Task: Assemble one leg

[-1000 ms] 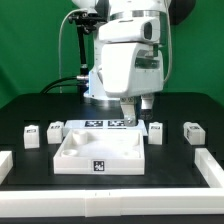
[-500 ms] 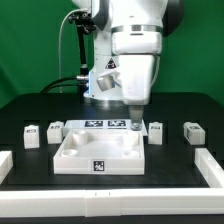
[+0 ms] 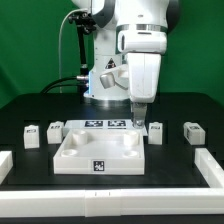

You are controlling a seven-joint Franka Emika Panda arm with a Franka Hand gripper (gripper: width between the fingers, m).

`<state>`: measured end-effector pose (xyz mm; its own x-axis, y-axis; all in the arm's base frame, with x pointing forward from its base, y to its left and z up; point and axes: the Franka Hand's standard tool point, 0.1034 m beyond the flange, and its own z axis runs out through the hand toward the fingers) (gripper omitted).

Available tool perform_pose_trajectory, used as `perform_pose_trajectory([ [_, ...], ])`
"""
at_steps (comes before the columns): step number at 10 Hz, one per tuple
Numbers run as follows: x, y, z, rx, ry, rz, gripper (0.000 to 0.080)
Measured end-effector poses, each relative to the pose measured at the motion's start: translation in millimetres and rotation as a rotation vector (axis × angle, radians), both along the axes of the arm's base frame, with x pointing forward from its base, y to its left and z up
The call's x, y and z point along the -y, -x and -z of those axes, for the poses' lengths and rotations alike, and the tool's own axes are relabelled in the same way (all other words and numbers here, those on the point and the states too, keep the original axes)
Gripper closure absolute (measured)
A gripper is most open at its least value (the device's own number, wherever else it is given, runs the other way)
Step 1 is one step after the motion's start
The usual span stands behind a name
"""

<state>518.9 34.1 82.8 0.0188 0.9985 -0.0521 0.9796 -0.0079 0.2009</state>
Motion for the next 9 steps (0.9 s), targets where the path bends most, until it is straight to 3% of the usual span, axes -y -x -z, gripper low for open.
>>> perform_pose_trajectory([
  [1, 1.0, 2.9, 2.1, 0.009, -0.008, 0.006, 0.0150],
  [5, 31.6, 78.6, 31.3, -0.032, -0.042, 0.049, 0.0150],
  [9, 33.8, 79.4, 32.1, -0.035, -0.042, 0.055, 0.0150],
])
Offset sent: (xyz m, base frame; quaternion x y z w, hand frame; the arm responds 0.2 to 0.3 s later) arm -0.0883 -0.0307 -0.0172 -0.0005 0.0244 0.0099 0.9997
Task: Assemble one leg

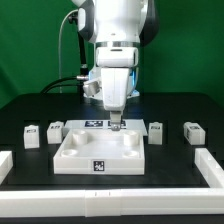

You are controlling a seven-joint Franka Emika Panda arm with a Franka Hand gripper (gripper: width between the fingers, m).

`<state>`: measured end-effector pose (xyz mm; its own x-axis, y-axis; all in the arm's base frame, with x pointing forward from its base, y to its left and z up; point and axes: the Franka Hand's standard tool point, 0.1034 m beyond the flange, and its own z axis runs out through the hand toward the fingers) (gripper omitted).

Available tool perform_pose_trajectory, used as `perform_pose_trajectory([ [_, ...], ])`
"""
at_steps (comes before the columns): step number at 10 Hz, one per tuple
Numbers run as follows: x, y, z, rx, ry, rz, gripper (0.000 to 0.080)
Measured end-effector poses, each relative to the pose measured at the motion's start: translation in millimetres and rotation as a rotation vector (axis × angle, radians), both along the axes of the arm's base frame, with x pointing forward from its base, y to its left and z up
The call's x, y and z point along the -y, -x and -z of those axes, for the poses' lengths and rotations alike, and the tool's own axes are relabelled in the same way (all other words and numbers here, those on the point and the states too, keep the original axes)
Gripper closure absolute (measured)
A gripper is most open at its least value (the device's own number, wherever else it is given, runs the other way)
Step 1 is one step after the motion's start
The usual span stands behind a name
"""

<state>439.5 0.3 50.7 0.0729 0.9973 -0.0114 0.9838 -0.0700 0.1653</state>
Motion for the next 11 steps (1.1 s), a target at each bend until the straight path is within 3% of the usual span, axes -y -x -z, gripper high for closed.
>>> perform_pose_trajectory([
  [2, 0.4, 1.9, 1.1, -0.003, 0.000, 0.001, 0.0150],
  [3, 0.9, 11.1, 4.4, 0.020, -0.022, 0.011, 0.0150],
  [5, 5.1, 47.2, 18.3, -0.003, -0.044, 0.034, 0.0150],
  [7, 9.3, 55.7, 32.1, -0.026, -0.051, 0.048, 0.0150],
  [9, 12.1, 54.9, 43.0, -0.043, -0.050, 0.054, 0.0150],
  [11, 10.6, 46.8, 40.9, -0.031, -0.048, 0.047, 0.0150],
])
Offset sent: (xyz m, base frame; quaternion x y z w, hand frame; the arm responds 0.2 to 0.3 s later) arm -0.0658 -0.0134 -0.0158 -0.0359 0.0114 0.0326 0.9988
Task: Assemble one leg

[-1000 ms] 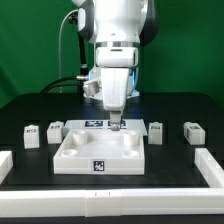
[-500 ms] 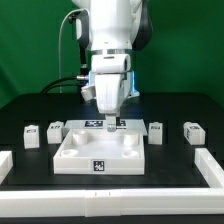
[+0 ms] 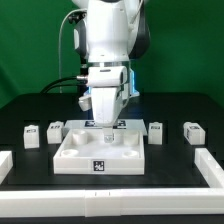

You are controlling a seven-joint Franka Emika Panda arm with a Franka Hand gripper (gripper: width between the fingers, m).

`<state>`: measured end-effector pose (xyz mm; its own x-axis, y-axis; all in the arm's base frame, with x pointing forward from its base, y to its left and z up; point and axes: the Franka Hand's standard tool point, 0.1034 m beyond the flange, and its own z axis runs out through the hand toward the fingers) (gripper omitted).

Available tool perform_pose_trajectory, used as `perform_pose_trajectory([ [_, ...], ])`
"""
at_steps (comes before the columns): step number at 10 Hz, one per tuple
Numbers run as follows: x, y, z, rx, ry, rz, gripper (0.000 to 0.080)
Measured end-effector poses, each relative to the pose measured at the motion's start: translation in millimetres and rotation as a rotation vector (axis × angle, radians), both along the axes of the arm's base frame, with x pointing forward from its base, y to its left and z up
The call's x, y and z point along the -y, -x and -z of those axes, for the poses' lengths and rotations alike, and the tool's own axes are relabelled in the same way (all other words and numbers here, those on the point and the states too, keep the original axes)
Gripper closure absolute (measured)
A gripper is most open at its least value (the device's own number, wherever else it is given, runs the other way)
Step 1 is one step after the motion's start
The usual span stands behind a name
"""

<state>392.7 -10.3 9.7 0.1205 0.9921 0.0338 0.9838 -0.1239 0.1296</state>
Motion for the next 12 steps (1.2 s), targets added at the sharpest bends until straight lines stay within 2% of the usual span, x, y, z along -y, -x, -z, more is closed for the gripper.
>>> perform_pose_trajectory([
  [1, -1.0, -5.2, -3.7, 0.010, 0.002, -0.004, 0.0274],
  [2, -1.0, -4.6, -2.8, 0.010, 0.001, -0.004, 0.0274],
  [4, -0.9, -3.9, -2.0, 0.007, 0.001, -0.004, 0.0642],
  [5, -0.9, -3.7, -1.8, 0.007, 0.001, -0.004, 0.0642],
  [6, -0.8, -3.8, -1.7, 0.007, 0.001, -0.004, 0.0738],
  [12, -0.5, -3.7, -1.5, 0.007, 0.001, -0.002, 0.0738],
])
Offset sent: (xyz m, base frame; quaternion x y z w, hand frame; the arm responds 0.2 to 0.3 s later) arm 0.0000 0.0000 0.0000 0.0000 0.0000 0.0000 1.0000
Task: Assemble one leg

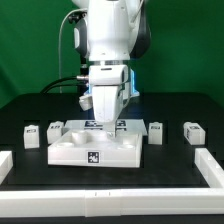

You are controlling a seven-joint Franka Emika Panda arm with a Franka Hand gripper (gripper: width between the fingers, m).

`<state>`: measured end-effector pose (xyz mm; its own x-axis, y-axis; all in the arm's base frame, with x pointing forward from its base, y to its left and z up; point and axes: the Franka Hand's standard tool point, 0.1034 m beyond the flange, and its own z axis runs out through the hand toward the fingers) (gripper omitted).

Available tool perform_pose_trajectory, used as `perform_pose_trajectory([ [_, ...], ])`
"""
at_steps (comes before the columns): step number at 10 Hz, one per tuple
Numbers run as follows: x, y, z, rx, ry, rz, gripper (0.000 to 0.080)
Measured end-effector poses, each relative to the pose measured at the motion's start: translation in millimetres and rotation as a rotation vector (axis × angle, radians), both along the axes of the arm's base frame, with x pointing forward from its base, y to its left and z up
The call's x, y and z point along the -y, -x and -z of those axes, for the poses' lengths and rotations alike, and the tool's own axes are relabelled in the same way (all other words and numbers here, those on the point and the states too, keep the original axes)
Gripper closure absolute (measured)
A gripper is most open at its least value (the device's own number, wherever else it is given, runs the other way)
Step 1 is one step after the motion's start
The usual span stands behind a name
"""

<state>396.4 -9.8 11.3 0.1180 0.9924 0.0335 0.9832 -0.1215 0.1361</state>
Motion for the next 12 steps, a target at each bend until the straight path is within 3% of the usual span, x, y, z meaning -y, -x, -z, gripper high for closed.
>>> perform_pose_trajectory([
  [2, -2.7, -1.9, 0.1, -0.004, 0.002, -0.003, 0.0738],
  [5, -41.4, -37.4, -0.7, -0.016, 0.040, -0.108, 0.0738],
  [7, -60.5, -48.3, -1.6, -0.036, 0.067, -0.155, 0.0738],
  [12, -62.7, -48.7, -1.0, -0.033, 0.061, -0.125, 0.0738],
])
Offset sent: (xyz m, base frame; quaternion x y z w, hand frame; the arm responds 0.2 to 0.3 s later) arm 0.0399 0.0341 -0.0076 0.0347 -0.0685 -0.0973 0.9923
